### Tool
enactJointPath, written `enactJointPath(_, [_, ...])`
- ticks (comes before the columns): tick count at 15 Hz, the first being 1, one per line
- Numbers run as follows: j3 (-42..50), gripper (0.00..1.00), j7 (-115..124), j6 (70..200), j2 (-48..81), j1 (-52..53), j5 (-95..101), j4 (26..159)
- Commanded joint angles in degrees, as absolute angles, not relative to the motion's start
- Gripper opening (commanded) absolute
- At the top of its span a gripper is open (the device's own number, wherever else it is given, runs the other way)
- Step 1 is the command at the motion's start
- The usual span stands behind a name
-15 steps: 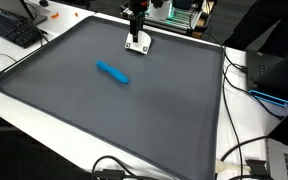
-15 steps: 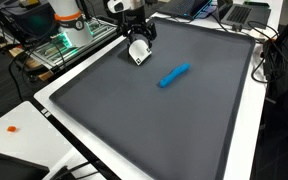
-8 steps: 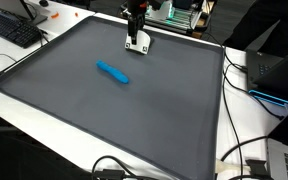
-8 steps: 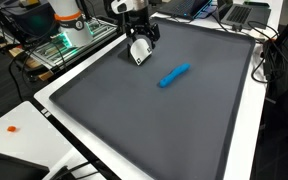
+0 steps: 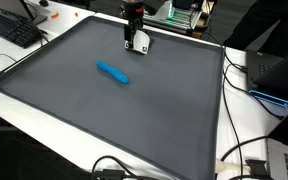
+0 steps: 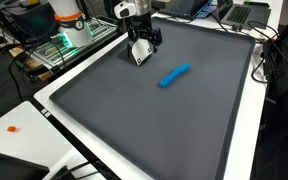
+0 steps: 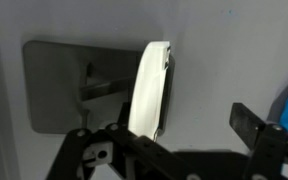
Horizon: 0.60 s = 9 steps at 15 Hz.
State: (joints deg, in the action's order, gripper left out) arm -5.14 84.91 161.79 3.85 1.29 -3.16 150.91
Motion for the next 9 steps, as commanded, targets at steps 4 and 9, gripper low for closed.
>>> enactJointPath(4, [-1.9,0.75,88.1,162.3,7.8,4.4,-1.4,148.5])
enactJointPath(9, [-0.5,0.39,89.1,161.9,8.8,6.0,-1.3,147.2])
